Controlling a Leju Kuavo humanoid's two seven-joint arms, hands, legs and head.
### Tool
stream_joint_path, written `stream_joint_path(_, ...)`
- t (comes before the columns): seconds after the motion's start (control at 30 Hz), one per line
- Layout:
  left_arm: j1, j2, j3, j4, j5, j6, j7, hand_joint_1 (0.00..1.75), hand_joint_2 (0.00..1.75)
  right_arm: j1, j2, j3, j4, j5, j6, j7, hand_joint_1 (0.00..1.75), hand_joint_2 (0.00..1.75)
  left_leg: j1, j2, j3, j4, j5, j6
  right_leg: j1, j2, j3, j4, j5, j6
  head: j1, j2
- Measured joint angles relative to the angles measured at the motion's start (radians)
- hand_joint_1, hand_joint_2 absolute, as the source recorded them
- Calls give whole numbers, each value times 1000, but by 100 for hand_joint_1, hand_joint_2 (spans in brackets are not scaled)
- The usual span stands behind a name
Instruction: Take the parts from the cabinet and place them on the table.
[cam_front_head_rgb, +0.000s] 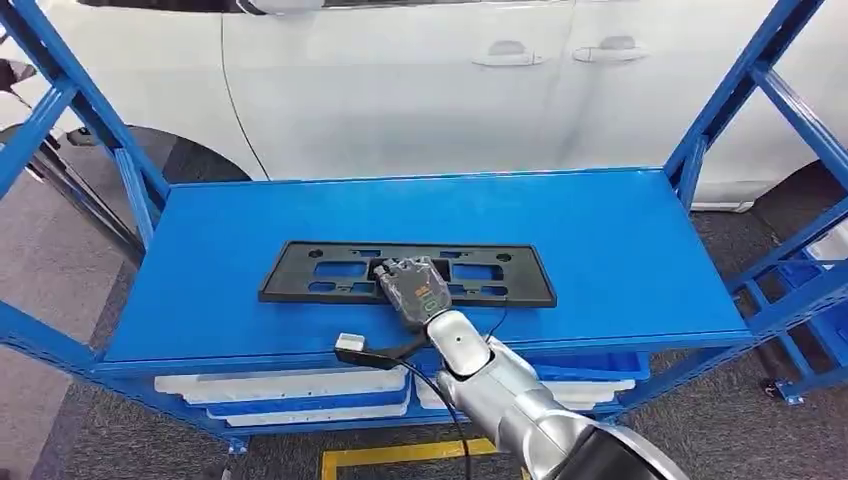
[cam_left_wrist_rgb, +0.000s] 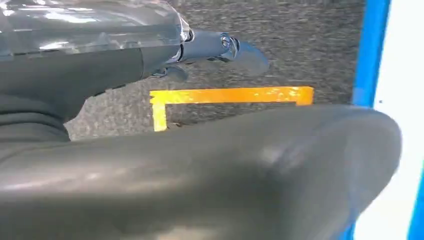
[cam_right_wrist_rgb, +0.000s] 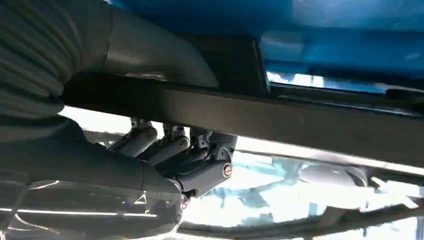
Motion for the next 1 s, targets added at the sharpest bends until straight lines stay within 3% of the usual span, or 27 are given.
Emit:
stream_joint_path(0.1, 3, 1, 0, 0, -11, -6, -39, 0, 0, 0, 1, -6, -3, -5, -4, -7, 175, 175, 4, 0, 1, -7, 2, -18, 6, 3, -4, 0, 3, -11, 0, 0)
stream_joint_path(0.13, 2, 1, 0, 0, -14, -6, -53, 0, 175, 0, 1, -10, -7, -7, -5, -11, 175, 175, 4, 0, 4, -9, 1, -25, 3, 4, -1, -9, 7, -19, 1, 0)
stream_joint_path(0.17, 2, 3, 0, 0, -14, -6, -69, 0, 175, 1, 2, -15, -13, -10, -7, -14, 175, 175, 7, 2, 2, 2, -9, -29, -3, 0, 6, -18, 12, -25, 0, 0)
stream_joint_path(0.2, 2, 2, 0, 0, -14, -9, -77, 0, 175, 0, 2, -20, -18, -14, -11, -22, 175, 175, 6, 3, -15, 43, -40, -32, -3, 0, 8, -20, 12, -31, -2, 0)
stream_joint_path(0.27, 2, 2, 0, 0, -14, -11, -80, 0, 175, 1, 2, -32, -32, -28, -29, -36, 175, 175, 8, 3, -90, 206, -121, -38, 0, -1, 9, -20, 11, -34, -3, 0)
stream_joint_path(0.3, 4, 2, 1, 0, -14, -11, -79, 0, 175, 2, 1, -39, -37, -36, -36, -44, 175, 175, 7, 3, -126, 281, -147, -40, 1, -1, 9, -19, 11, -35, -3, 0)
stream_joint_path(0.33, 6, 3, 1, 0, -14, -10, -72, 0, 175, 5, 1, -47, -46, -46, -45, -52, 175, 175, 7, 3, -149, 322, -149, -40, 3, 0, 9, -19, 10, -36, -4, 0)
stream_joint_path(0.37, 8, 3, 2, 0, -15, -10, -67, 0, 175, 7, 0, -57, -60, -58, -56, -62, 175, 175, 7, 3, -145, 305, -124, -39, 3, 1, 11, -18, 10, -36, -3, 0)
stream_joint_path(0.4, 9, 3, 2, 0, -14, -10, -61, 0, 175, 7, -2, -67, -79, -74, -66, -75, 175, 175, 7, 3, -117, 241, -81, -37, 3, 2, 13, -17, 8, -36, -4, 0)
stream_joint_path(0.47, 9, 5, 5, 0, -14, -15, -61, 0, 175, 13, -4, -89, -138, -137, -80, -119, 175, 175, 8, 4, -33, 61, 10, -32, 3, 6, 16, -13, 4, -31, -4, 0)
stream_joint_path(0.5, 10, 5, 7, 0, -14, -19, -65, 0, 175, 26, -9, -107, -199, -211, -83, -173, 175, 175, 6, 6, -8, 11, 7, -27, 8, 7, 14, -9, 1, -26, -3, 0)
stream_joint_path(0.57, 12, 5, 13, 0, -13, -21, -89, 0, 175, 62, -18, -151, -349, -409, -87, -320, 175, 175, 0, 2, -12, 4, 7, -18, 10, 8, 6, -7, 2, -15, -3, 0)
stream_joint_path(0.63, 19, 5, 20, 0, -8, -23, -99, 0, 175, 90, -26, -182, -478, -569, -85, -405, 175, 175, -1, 1, -12, 3, 8, -6, 8, 7, 8, -8, 2, -8, -3, 0)
stream_joint_path(0.7, 21, 4, 27, 0, -2, -36, -100, 0, 175, 126, -44, -210, -640, -842, -89, -550, 175, 175, 7, 0, -10, -5, 14, 9, 6, 5, -4, 26, -30, 5, -1, 0)
stream_joint_path(0.73, 25, 5, 34, 0, 7, -40, -108, 0, 175, 141, -51, -231, -746, -1021, -60, -616, 175, 175, 7, 0, -12, -4, 13, 14, 5, 5, -37, 97, -75, 9, 7, 0)
stream_joint_path(0.8, 34, 6, 51, 0, 21, -42, -124, 0, 175, 169, -62, -249, -896, -1233, 21, -630, 175, 175, 4, 3, -12, -4, 12, 17, 0, 4, -117, 268, -149, 16, 6, 0)
stream_joint_path(0.83, 37, 6, 56, 0, 21, -47, -127, 0, 175, 188, -76, -258, -962, -1317, 84, -644, 175, 175, 4, 3, -12, -4, 12, 17, -1, 4, -141, 316, -157, 18, 7, 0)
stream_joint_path(0.87, 39, 7, 59, 0, 21, -52, -130, 0, 175, 215, -96, -266, -1024, -1400, 165, -662, 175, 175, 4, 3, -11, -4, 11, 18, -2, 3, -142, 312, -140, 18, 7, 0)
stream_joint_path(0.9, 40, 7, 60, 0, 21, -57, -131, 0, 175, 239, -112, -273, -1085, -1466, 233, -683, 175, 175, 4, 1, -11, -3, 10, 17, -2, 3, -121, 265, -107, 16, 9, 0)
stream_joint_path(0.97, 40, 6, 66, 0, 19, -62, -131, 0, 175, 265, -129, -277, -1191, -1566, 361, -720, 175, 175, 3, -1, -9, 0, 7, 12, -2, 2, -32, 80, -18, 7, 9, 0)
stream_joint_path(1.0, 39, 6, 66, 0, 14, -62, -129, 0, 175, 274, -142, -277, -1238, -1615, 442, -734, 175, 175, 3, 0, -9, 1, 5, 10, 1, 0, 2, 5, -3, 1, 10, 0)
